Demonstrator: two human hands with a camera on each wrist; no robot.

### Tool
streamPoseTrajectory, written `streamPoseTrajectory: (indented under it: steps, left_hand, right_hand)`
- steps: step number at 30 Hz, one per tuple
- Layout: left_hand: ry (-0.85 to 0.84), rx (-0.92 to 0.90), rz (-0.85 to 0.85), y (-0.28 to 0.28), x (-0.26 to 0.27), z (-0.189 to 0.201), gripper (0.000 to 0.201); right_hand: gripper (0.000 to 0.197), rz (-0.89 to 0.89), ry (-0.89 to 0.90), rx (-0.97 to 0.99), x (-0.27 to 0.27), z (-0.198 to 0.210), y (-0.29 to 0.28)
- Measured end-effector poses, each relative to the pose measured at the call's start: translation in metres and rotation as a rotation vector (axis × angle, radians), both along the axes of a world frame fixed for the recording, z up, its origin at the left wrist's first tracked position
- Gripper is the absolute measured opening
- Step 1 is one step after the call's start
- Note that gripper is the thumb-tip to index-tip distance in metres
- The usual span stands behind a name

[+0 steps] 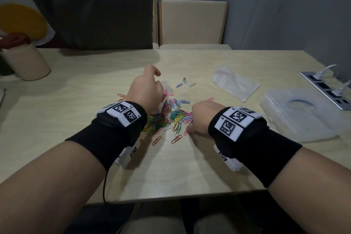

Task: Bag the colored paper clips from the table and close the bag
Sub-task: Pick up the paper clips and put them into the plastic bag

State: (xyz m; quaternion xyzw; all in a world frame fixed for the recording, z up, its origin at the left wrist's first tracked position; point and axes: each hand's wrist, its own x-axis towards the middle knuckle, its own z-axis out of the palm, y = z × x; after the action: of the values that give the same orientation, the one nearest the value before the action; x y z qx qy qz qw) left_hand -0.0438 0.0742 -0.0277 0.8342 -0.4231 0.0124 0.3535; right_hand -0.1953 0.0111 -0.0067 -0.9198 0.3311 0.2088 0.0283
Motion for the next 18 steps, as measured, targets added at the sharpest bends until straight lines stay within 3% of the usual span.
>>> streamPoseTrajectory:
  steps: [2,5,9,13,16,18]
  left_hand:
    - [0.001,0.000,-0.001,0.000,0.001,0.000,0.022]
    - [-0.001,-0.012,-0.013,0.000,0.001,0.000,0.023]
    - [-0.004,-0.014,-0.021,-0.001,0.001,0.000,0.023]
    - [0.001,-0.023,-0.027,0.000,0.001,0.000,0.023]
    - [0.007,-0.019,-0.032,-0.001,0.003,0.000,0.023]
    - [0.010,-0.019,-0.042,-0.001,0.003,0.000,0.023]
  right_hand:
    - [0.035,0.051,-0.019,0.023,0.003,0.001,0.006]
    - [0.042,0.120,0.037,0.080,0.011,0.001,0.023]
    - [0.045,0.185,0.114,-0.002,0.023,-0.005,0.026]
    - [0.034,0.108,0.008,-0.047,0.030,-0.002,0.010]
    - [0.007,-0.003,-0.031,-0.009,0.025,0.006,-0.003]
    - [0.017,-0.089,-0.031,-0.005,0.016,0.011,-0.009]
